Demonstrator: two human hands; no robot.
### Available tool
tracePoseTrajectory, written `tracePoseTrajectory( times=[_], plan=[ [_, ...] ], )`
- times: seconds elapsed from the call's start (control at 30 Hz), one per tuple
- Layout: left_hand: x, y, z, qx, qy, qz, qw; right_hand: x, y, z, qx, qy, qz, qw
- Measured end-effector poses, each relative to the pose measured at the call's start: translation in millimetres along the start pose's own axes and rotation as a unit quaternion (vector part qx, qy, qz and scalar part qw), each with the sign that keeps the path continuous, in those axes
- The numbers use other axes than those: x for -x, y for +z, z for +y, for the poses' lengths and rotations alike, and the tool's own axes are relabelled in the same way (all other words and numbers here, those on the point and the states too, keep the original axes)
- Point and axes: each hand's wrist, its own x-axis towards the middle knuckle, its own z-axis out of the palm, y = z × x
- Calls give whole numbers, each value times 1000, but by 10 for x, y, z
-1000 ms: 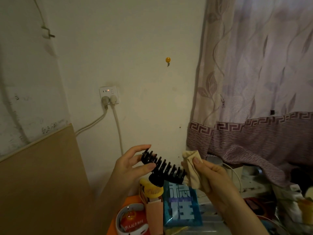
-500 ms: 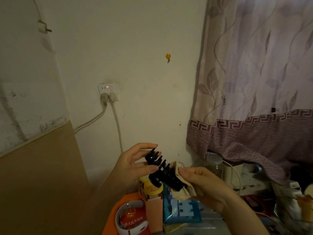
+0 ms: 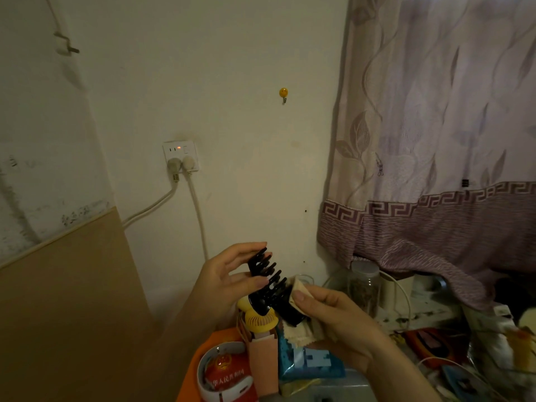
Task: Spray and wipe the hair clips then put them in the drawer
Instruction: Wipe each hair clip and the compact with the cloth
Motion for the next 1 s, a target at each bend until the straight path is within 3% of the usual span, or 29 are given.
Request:
tracePoseTrajectory(
  times=[0.13,0.3,0.47,0.87,1.0],
  plan=[
    [-3,16,-8,-23,-9,16,1000,-12,-13,50,-20,-32,25,999],
    [7,82,23,-76,-19,60,995,-8,-7,72,34,-144,98,984],
    [5,120,-2,-86,-29,74,993,-6,-8,70,79,-188,90,975],
    [79,134,-59,-28,-61,74,995,-32,-156,-51,122,-204,92,967],
    [88,162,-76,-23,-61,73,995,-91,-59,-55,152,-226,59,960]
  ],
)
